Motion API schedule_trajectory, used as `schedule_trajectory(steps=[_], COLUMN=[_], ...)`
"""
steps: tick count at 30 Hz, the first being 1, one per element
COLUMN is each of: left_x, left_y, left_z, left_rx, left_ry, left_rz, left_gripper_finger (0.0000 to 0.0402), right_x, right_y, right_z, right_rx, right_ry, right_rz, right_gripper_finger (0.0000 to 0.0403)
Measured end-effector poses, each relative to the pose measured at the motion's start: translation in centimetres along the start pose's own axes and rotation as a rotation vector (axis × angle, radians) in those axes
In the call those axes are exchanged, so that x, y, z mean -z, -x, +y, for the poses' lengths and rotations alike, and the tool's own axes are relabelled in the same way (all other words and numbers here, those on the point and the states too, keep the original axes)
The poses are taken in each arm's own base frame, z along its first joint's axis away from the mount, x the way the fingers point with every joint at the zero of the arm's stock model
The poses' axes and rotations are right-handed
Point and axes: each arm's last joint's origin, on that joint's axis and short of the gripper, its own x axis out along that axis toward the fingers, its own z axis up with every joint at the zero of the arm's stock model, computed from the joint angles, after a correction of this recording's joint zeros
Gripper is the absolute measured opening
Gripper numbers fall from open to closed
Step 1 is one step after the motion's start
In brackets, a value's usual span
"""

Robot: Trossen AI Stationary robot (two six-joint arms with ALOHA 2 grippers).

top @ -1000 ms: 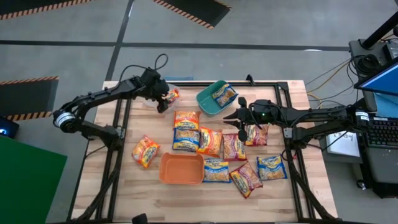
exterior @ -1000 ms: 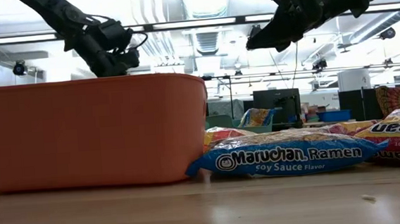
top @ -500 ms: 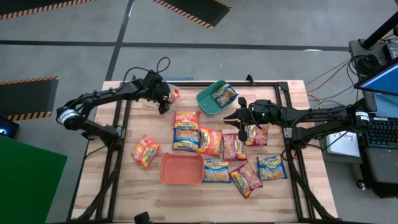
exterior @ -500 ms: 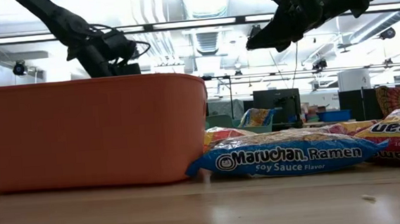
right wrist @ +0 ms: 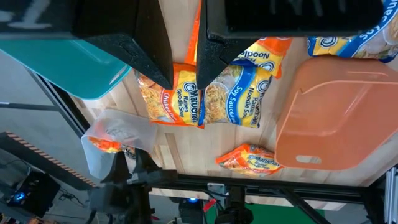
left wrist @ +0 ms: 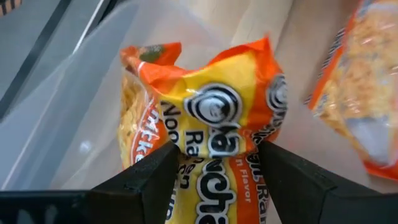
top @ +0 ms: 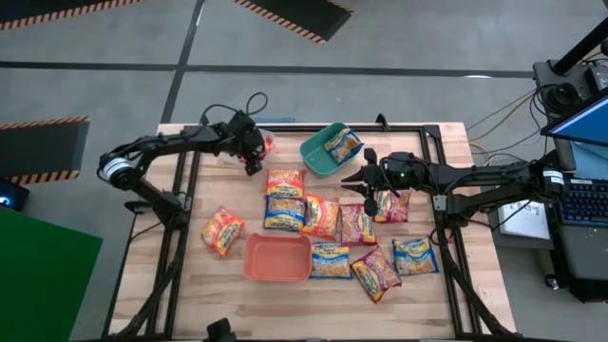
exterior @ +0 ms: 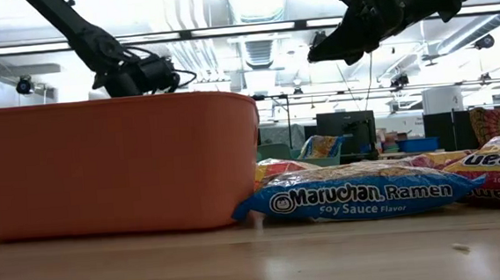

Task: Sort Maruchan noodles
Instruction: Put the orange noodle pack into the transparent bin

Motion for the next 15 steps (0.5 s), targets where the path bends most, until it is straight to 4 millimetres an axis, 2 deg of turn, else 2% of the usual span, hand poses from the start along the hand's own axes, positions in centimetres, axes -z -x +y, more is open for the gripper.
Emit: schedule_trajectory(steps=[5,11,15], left_x=[0.08,0.08,-0.03], left_y=[-0.19,-0.02,0.41], left_z=[0.00,0.00,0.02], left_rx=[0.000,-0.002,-0.006], left_ry=[0.013,0.038,0.095], left_rz=[0.010,0.009,-0.006], left_gripper_finger=[0.0150,0.0026,0.0008], right_x=[0.00,0.00,0.00], right_y=[0.00,0.00,0.00], right_z=[0.00,0.00,0.01], right_rx=[0.000,0.000,0.000], right_ry=[0.001,0.002,0.002], right_rz=[0.000,0.000,0.000], right_gripper_finger=[0.0059,0.0059,0.0059])
